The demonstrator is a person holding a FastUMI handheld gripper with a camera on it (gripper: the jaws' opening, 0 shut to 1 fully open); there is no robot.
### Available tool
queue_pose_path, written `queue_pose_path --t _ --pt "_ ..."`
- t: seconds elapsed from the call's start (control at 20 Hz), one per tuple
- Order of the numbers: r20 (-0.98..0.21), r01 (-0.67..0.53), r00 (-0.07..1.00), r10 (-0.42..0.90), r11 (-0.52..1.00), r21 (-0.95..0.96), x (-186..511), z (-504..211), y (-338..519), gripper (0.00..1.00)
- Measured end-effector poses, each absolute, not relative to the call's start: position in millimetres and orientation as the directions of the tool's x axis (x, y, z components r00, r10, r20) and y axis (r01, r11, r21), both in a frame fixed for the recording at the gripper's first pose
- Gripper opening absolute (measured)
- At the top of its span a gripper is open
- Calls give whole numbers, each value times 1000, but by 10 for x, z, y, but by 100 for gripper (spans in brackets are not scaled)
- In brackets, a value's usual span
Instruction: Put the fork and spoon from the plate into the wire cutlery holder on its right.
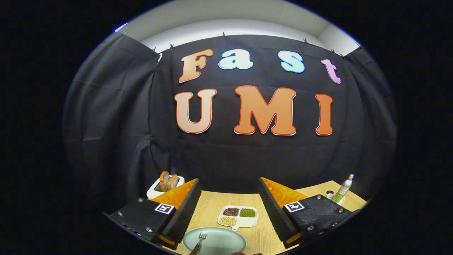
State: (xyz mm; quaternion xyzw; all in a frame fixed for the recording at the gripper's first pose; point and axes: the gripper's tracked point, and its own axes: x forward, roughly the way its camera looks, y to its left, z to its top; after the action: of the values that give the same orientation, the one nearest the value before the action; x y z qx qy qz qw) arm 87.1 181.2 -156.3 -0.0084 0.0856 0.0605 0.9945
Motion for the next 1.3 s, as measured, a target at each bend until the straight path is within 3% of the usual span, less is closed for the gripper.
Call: queue_pose_path --t 0.2,0.45,0.7,0.8,1.3 --pt "-343 -144 929 140 989 15 806 -2012 2128 97" --pt "-597 -151 785 166 986 75 611 -2713 2334 97" --pt "-834 -131 528 162 985 109 270 -3462 2466 98" --pt "-868 -133 458 192 980 146 200 -3628 2587 98" --pt "-974 -151 218 57 988 24 90 -4407 2472 91"
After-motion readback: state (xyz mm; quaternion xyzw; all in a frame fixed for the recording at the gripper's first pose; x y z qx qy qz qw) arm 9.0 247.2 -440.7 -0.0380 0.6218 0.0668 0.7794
